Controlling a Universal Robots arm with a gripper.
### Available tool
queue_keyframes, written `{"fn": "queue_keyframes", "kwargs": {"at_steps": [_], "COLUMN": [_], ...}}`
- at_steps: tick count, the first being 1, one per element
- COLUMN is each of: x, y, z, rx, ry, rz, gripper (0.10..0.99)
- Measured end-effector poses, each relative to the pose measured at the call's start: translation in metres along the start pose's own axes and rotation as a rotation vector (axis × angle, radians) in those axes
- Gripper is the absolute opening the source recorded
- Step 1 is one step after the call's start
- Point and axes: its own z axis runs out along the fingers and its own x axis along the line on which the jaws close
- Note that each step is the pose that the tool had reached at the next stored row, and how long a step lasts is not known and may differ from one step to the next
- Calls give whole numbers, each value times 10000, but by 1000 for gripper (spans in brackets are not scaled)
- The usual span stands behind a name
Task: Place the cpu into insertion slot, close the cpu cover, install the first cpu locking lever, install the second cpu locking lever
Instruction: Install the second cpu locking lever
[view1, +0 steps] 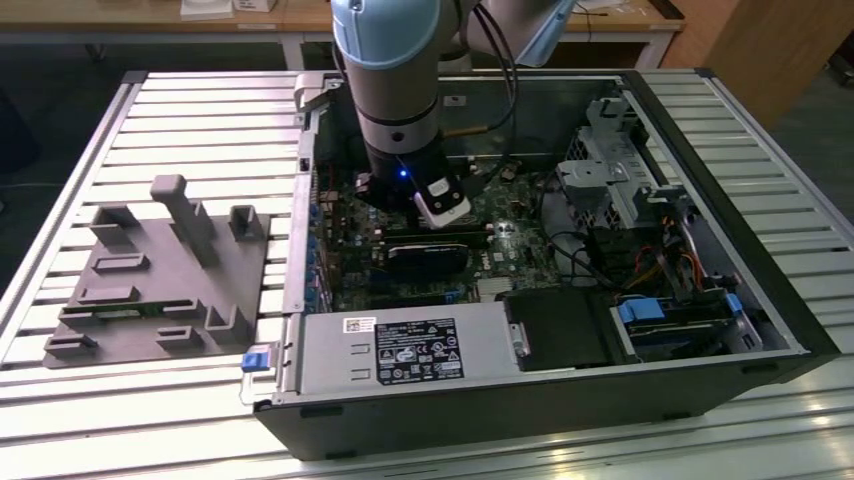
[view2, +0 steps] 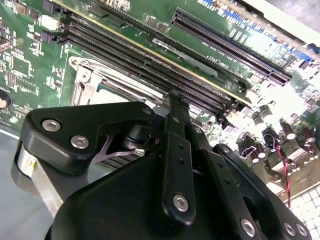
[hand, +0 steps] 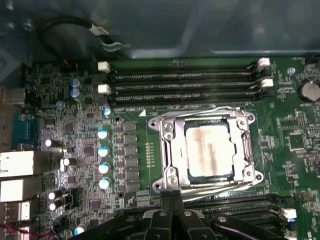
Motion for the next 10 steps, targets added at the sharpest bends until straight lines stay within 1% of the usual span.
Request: {"fn": "queue_keyframes", "kwargs": {"at_steps": [2,3,10], "x": [0,0,6], "y": [-9,-14,-59], "z": [3,4,1], "rx": [-115,-142,-157], "ry": [9,11,12], "rz": [13,17,18], "gripper": [106,106,106]}}
